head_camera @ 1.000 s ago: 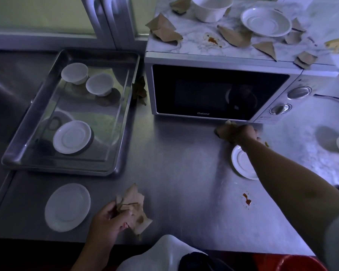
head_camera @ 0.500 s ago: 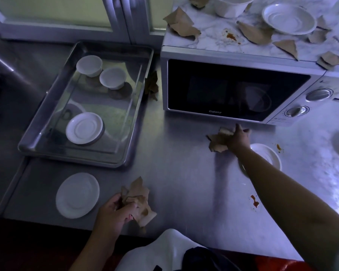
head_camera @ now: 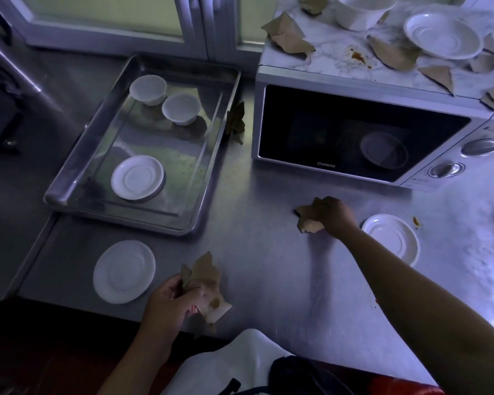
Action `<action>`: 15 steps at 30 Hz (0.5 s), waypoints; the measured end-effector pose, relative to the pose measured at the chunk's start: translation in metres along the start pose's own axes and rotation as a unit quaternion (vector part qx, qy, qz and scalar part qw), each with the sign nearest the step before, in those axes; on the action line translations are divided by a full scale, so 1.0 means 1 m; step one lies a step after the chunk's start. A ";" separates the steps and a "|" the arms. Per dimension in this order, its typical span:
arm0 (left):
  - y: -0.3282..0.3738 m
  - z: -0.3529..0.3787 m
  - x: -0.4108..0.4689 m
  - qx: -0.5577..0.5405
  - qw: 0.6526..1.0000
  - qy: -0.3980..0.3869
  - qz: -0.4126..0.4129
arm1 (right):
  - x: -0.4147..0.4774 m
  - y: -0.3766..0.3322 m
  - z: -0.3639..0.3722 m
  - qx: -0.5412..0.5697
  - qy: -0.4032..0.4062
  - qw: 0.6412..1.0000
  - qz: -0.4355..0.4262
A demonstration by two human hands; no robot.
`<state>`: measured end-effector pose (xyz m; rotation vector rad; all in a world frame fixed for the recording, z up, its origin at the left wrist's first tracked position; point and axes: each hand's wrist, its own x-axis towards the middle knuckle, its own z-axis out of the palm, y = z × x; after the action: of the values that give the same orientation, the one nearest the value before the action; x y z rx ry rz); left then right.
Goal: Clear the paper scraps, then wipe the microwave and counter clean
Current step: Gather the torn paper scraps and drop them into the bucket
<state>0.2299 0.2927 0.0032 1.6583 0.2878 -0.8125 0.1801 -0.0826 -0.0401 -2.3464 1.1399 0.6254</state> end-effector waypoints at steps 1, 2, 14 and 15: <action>0.000 0.000 -0.001 -0.003 1.000 0.000 -0.002 | -0.011 -0.002 0.008 0.087 0.025 0.996 -0.014; 0.000 -0.001 -0.002 -0.006 1.000 0.002 -0.002 | -0.023 -0.005 0.016 0.203 0.040 0.978 -0.033; 0.013 -0.001 -0.003 -0.024 0.999 -0.025 0.024 | -0.180 -0.108 0.014 0.435 -0.248 0.822 -0.271; 0.015 0.000 0.000 -0.025 0.999 -0.030 0.021 | -0.185 -0.113 0.014 0.405 -0.237 0.835 -0.286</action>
<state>0.2382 0.2891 0.0146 1.5855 0.2287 -0.8150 0.1665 0.0993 0.0779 -1.5239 0.3129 0.3539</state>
